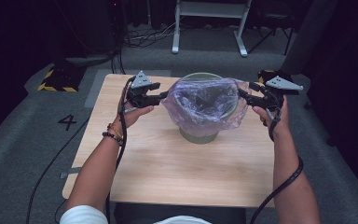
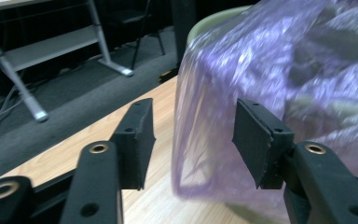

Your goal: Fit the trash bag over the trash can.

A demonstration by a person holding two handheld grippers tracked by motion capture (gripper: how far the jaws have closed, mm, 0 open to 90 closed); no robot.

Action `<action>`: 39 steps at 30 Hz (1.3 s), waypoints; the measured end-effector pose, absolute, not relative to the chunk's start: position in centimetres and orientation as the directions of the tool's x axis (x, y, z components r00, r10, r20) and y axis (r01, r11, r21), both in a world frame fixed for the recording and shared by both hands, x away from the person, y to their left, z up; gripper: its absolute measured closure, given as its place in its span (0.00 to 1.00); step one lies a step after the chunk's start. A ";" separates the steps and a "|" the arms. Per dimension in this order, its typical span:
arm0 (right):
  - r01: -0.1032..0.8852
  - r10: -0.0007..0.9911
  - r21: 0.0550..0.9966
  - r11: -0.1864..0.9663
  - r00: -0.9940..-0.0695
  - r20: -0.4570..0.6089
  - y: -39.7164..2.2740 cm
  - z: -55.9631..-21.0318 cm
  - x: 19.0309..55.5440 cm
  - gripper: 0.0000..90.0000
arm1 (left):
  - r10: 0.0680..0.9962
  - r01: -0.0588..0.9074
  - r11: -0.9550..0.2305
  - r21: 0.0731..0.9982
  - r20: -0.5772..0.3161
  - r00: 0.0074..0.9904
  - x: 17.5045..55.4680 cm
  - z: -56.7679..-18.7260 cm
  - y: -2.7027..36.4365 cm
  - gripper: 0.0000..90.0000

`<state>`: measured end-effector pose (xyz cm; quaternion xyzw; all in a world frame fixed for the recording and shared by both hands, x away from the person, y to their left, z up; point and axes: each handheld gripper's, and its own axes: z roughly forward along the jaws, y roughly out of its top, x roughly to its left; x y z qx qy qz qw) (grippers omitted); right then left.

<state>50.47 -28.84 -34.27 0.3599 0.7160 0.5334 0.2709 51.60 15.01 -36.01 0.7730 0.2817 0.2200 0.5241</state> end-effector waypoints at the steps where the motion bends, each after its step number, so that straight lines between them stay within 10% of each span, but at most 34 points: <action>1: 0.226 0.804 0.957 0.183 -0.595 -0.013 -28.6 -34.2 50.6 0.44 | 0.664 0.206 -0.292 0.934 0.043 0.747 51.7 -36.0 14.9 0.54; 10: 0.232 0.789 0.949 0.215 -0.614 -0.028 -26.4 -34.5 52.4 0.95 | 0.597 0.135 -0.375 0.917 0.128 0.792 52.3 -35.9 12.8 0.99; 39: 0.405 0.882 0.905 0.131 -0.465 0.081 -26.7 -38.4 56.6 1.00 | 0.673 0.263 -0.370 0.891 0.063 0.737 55.7 -38.7 10.2 1.00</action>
